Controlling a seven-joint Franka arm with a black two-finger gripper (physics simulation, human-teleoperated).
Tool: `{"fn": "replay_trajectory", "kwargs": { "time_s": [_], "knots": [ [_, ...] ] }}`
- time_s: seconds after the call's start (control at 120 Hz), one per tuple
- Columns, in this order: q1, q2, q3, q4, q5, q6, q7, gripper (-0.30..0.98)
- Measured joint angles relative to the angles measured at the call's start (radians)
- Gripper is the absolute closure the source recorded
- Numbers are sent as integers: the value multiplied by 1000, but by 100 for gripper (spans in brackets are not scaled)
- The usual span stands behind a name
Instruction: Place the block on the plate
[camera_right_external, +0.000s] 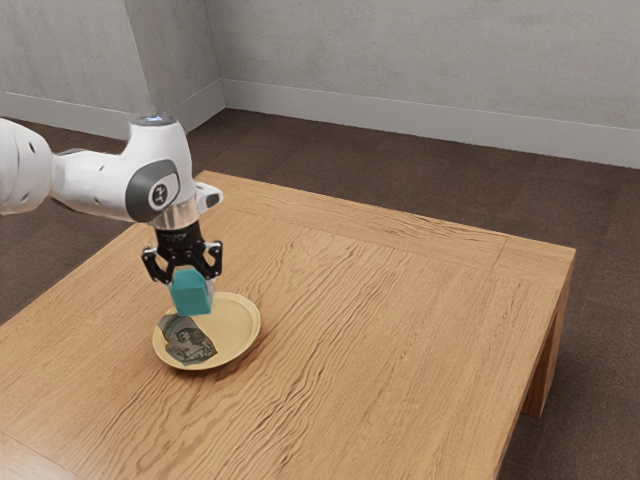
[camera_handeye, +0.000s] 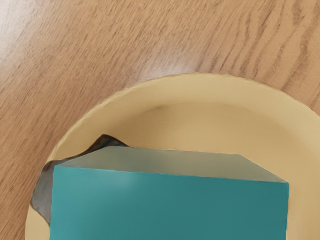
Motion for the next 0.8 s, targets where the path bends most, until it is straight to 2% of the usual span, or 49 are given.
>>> {"fn": "replay_trajectory", "kwargs": {
  "time_s": [0.1, 0.3, 0.567, 0.65, 0.8],
  "knots": [
    [2, 11, -12, 0, -6, 25, 16, 34],
    [-2, 2, -15, -5, -24, 47, 45, 14],
    [-33, -64, -13, -7, -23, 49, 73, 4],
    [-78, -112, -11, 25, -11, 23, 87, 3],
    [-133, -187, -12, 130, 63, -90, 113, 1]
  ]
}}
